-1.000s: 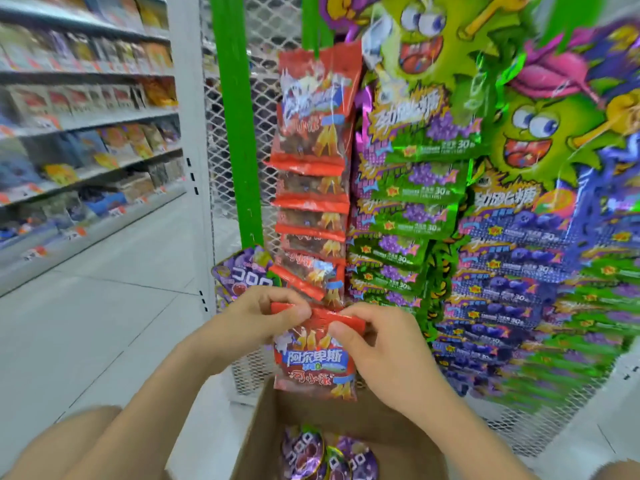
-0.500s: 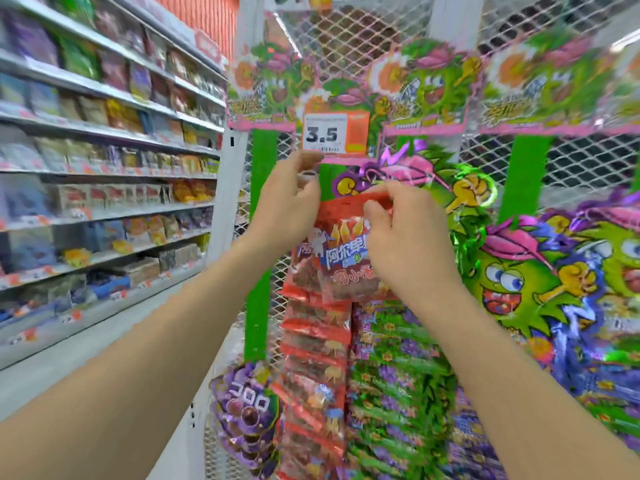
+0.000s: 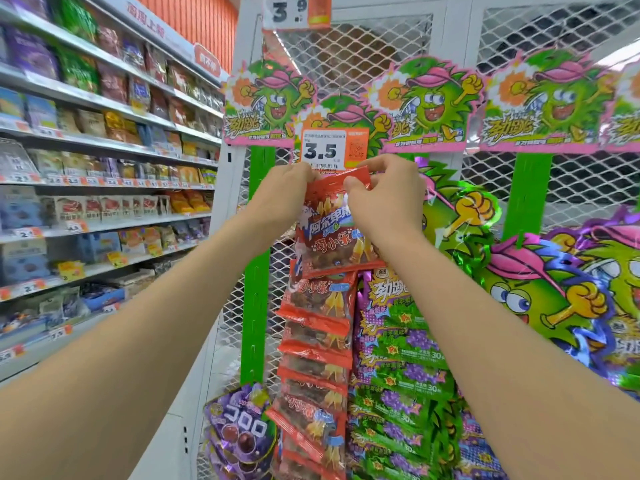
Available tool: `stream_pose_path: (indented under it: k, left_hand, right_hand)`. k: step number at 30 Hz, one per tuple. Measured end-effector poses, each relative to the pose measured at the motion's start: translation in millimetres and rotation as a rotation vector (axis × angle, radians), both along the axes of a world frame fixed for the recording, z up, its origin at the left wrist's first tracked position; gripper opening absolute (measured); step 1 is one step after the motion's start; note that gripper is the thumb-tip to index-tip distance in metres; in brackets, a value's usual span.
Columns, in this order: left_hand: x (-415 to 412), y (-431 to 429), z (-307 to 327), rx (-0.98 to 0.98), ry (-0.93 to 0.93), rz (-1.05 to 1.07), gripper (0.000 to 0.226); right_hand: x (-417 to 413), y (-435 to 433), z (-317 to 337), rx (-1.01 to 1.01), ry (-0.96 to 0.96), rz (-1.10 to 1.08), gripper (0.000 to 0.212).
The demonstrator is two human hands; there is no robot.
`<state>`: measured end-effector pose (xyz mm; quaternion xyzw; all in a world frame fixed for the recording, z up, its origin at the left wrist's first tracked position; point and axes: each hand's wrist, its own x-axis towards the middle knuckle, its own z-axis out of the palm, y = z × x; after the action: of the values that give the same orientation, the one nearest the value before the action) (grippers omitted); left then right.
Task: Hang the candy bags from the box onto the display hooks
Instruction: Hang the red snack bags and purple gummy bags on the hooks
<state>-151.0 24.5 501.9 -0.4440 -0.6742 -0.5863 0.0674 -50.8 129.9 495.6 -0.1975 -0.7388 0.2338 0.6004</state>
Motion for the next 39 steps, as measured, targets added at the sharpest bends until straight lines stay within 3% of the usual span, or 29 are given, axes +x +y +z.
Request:
stream_pose_path:
  k: [8, 10, 12, 20, 25, 29, 32, 36, 39]
  left_hand:
    - [0, 3, -2, -0.018, 0.023, -0.003, 0.031]
    - [-4, 5, -4, -0.020, -0.011, -0.015, 0.030]
    - [-6, 6, -8, -0.017, -0.014, -0.017, 0.034]
    - [-11, 15, -21, 0.014, 0.230, 0.173, 0.011]
    - [-14, 19, -23, 0.047, 0.266, 0.208, 0.016]
    - [-15, 23, -32, 0.110, 0.441, 0.362, 0.004]
    - [-16, 26, -39, 0.075, 0.547, 0.470, 0.009]
    - [-10, 21, -61, 0.100, 0.529, 0.436, 0.018]
    - [8, 1, -108, 0.119, 0.597, 0.397, 0.011]
  right_hand:
    - [-3, -2, 3, -0.009, 0.011, -0.019, 0.022]
    - [-5, 1, -1, 0.003, -0.019, -0.020, 0.009]
    - [-5, 2, -7, 0.041, -0.050, -0.046, 0.018]
    - [2, 2, -10, 0.225, -0.079, -0.141, 0.020]
    - [5, -1, -9, 0.228, -0.194, -0.244, 0.023]
    - [6, -3, -12, 0.336, -0.341, -0.391, 0.026]
    - [6, -1, -17, 0.432, -0.330, -0.450, 0.019]
    - [15, -1, -37, 0.468, -0.222, -0.167, 0.016]
    - [47, -25, -79, 0.417, -0.148, 0.077, 0.012]
